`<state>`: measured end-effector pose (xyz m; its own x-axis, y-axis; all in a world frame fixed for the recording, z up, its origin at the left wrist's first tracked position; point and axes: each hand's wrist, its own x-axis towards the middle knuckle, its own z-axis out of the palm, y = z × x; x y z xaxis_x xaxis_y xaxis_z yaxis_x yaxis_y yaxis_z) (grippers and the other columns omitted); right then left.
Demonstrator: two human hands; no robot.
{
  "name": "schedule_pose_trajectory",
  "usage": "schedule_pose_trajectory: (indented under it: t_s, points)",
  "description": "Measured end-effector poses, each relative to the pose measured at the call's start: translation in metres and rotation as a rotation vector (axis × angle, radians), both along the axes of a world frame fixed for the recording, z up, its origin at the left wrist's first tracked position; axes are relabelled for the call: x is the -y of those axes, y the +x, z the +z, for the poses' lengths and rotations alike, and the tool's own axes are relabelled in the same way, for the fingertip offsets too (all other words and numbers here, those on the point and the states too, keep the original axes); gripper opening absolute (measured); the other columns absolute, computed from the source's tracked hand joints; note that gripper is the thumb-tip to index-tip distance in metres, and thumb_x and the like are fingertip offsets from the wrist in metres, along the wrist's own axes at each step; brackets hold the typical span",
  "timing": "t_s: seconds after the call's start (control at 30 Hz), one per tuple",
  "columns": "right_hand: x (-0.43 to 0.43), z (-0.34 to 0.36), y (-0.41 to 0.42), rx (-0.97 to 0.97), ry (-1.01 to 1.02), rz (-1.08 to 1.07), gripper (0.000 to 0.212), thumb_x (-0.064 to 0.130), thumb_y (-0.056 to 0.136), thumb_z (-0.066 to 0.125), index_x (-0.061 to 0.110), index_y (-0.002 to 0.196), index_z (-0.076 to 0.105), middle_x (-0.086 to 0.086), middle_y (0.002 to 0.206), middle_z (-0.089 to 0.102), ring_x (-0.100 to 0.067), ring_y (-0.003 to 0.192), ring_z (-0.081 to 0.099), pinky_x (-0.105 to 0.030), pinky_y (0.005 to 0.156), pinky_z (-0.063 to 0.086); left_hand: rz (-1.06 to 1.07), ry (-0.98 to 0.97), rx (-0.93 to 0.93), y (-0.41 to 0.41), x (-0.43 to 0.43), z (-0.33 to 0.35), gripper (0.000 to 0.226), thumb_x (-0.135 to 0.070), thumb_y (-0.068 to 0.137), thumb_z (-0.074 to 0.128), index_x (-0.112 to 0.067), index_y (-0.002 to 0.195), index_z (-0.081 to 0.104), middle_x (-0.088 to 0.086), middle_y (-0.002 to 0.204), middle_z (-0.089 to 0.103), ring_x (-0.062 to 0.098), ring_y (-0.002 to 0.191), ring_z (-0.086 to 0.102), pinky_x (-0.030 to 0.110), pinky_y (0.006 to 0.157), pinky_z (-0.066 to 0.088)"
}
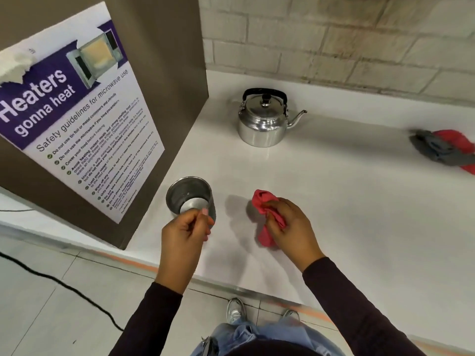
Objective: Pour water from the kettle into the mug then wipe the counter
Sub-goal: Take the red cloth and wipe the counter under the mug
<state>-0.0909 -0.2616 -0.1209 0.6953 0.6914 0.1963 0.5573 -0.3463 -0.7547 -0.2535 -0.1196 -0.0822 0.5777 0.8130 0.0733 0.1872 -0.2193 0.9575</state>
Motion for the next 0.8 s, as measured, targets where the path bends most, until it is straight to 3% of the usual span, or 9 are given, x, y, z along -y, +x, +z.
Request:
schedule_pose_trajectory:
  t_s: [0.1,0.3,0.43,0.6,0.8]
  points:
    - [0.023,0.01,0.009,-0.038,0.046,-0.088,0.028,0.012,0.082,0.058,0.03,0.102,0.064,0.009,0.1,0.068,-0.004,0.094,0.057,-0.001,0.08,0.037,-0.153,-0.102,0.008,0.036,0.015,-0.002,0.034,-0.018,0.093,0.053,-0.024,0.06,0.063,-0.005,0.055,0.06,0.002,0.048,0.051,0.014,0.051,0.045]
    - [0.078,0.016,0.04,-0.06,0.056,-0.296,0.024,0.02,0.08,0.056,0.037,0.097,0.058,0.028,0.088,0.062,0.007,0.087,0.057,0.0,0.072,0.038,-0.378,-0.112,-0.008,0.102,0.058,-0.008,0.034,-0.02,0.092,0.054,-0.023,0.06,0.063,-0.007,0.052,0.058,0.002,0.046,0.05,0.012,0.049,0.042]
    - [0.125,0.016,0.07,-0.065,0.08,-0.42,0.025,0.022,0.08,0.058,0.037,0.1,0.057,0.034,0.087,0.06,0.013,0.088,0.056,0.001,0.074,0.038,-0.476,-0.113,-0.023,0.149,0.093,-0.011,0.034,-0.02,0.091,0.054,-0.022,0.059,0.063,-0.007,0.053,0.06,0.001,0.047,0.052,0.01,0.049,0.042]
    - [0.19,0.024,0.124,-0.076,0.111,-0.522,0.026,0.022,0.08,0.056,0.04,0.099,0.057,0.03,0.101,0.061,0.005,0.089,0.06,-0.002,0.073,0.042,-0.57,-0.116,-0.034,0.209,0.146,-0.015,0.032,-0.024,0.091,0.054,-0.022,0.06,0.063,-0.013,0.053,0.061,-0.002,0.048,0.054,0.009,0.049,0.042]
    - [0.245,0.046,0.224,0.034,0.144,-0.605,0.021,0.025,0.078,0.055,0.032,0.097,0.062,0.012,0.089,0.066,-0.004,0.082,0.061,-0.019,0.075,0.049,-0.609,-0.102,-0.063,0.268,0.202,-0.019,0.032,-0.036,0.088,0.052,-0.025,0.06,0.063,-0.01,0.053,0.059,0.001,0.047,0.049,0.011,0.05,0.041]
